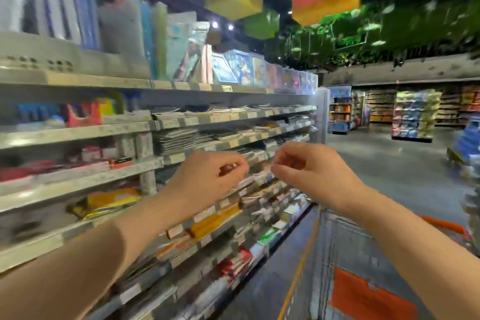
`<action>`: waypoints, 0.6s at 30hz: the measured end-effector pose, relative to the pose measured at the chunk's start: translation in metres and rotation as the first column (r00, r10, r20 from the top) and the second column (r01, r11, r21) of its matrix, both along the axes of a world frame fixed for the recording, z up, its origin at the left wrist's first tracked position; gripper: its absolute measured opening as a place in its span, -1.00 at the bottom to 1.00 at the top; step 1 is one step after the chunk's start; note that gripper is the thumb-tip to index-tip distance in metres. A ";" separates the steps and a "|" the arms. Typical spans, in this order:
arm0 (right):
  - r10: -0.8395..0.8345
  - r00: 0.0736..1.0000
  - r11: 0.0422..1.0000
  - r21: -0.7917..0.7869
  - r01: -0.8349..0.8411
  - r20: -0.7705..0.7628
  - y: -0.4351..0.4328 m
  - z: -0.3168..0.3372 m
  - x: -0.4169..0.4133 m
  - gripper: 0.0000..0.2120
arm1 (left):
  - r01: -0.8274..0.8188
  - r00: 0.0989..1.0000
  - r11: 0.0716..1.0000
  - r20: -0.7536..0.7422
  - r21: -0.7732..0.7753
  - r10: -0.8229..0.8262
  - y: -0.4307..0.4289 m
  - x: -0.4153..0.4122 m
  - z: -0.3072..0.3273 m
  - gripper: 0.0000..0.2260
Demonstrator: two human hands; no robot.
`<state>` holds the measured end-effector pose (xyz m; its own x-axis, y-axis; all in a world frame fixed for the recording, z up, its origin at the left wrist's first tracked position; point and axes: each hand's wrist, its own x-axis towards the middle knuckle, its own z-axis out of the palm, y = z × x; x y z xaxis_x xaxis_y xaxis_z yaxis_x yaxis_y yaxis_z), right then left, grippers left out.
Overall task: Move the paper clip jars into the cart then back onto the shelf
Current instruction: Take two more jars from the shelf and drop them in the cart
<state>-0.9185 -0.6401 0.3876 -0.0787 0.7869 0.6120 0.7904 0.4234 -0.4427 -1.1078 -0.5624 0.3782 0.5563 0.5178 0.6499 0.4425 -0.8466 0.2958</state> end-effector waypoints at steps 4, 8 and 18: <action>0.162 0.986 0.986 0.050 -0.160 -0.027 0.054 0.010 -0.087 -0.86 | -0.127 0.992 0.990 -0.006 0.061 0.128 0.022 -0.100 0.018 -0.86; 0.283 0.959 0.955 0.101 -0.279 -0.024 0.112 0.018 -0.180 -0.86 | -0.289 0.956 0.950 -0.015 0.119 0.293 0.048 -0.199 0.031 -0.86; 0.547 0.837 0.825 0.160 -0.542 0.016 0.253 0.022 -0.369 -0.87 | -0.586 0.795 0.790 -0.062 0.181 0.604 0.119 -0.394 0.041 -0.78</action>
<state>-1.2878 -0.3874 0.4100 -0.4466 0.5188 0.7290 0.3990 0.8447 -0.3567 -1.5016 -0.4438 0.4188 0.2414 0.6753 0.6970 0.8947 -0.4330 0.1096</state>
